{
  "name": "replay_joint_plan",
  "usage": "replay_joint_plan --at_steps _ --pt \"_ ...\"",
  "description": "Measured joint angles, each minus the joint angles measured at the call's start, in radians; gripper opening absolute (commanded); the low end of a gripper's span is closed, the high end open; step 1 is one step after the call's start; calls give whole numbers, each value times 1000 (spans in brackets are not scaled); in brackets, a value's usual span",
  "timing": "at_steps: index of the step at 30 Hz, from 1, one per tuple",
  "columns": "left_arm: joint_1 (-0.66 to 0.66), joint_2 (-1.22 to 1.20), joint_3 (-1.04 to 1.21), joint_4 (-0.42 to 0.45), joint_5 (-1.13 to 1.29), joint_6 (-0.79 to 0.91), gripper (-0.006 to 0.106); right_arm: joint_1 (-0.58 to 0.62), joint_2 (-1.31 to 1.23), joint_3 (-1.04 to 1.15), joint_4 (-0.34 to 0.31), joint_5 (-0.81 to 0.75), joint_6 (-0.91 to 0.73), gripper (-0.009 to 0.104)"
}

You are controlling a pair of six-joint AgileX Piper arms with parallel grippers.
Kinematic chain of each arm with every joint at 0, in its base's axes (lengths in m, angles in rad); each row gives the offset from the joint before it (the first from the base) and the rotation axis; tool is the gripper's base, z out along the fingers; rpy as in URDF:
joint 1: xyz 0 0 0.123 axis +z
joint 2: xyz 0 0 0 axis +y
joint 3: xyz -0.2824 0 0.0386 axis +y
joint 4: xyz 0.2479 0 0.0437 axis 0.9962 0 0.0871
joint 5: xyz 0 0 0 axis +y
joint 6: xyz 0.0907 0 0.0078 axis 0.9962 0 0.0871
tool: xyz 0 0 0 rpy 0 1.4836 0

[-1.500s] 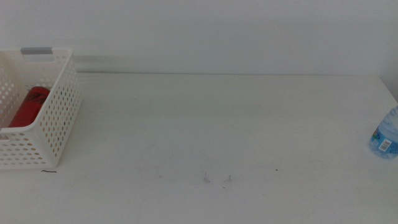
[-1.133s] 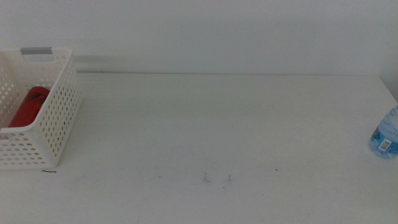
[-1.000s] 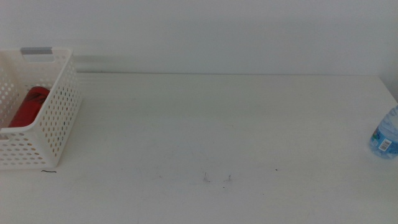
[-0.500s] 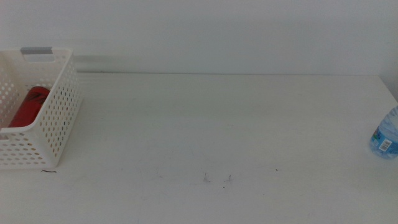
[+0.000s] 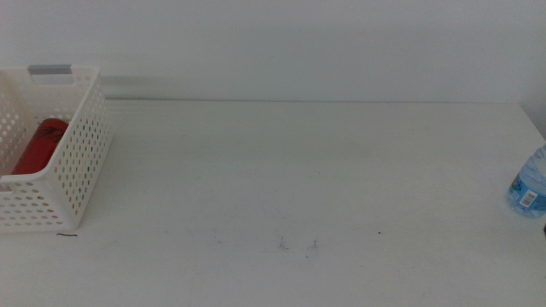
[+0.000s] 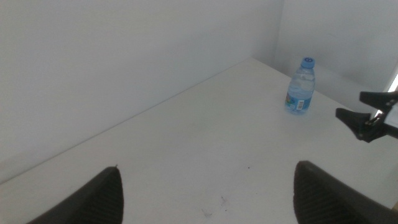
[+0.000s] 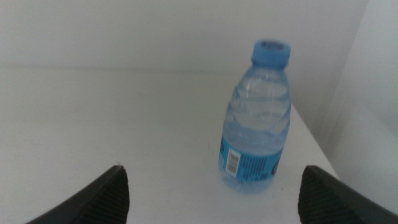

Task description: Use arms to grab the bottles and put them into the dustbin to the left of the table.

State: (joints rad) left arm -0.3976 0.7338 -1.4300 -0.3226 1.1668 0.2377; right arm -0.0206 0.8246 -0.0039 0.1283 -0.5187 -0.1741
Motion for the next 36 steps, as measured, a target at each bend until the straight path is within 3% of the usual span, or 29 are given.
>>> replay_joint_plan --at_steps 7,12,24,31,36 --pt "0 0 0 2 0 0 94 0 302 0 0 -217 0 88" --pt "0 0 0 2 0 0 94 0 403 0 0 -285 5 88" --pt "0 0 0 2 0 0 94 0 618 -2 16 -658 94 88" --pt "0 0 0 2 0 0 94 0 800 -59 113 -677 87 88" --pt "0 0 0 2 0 0 94 0 906 -152 144 -677 82 88"
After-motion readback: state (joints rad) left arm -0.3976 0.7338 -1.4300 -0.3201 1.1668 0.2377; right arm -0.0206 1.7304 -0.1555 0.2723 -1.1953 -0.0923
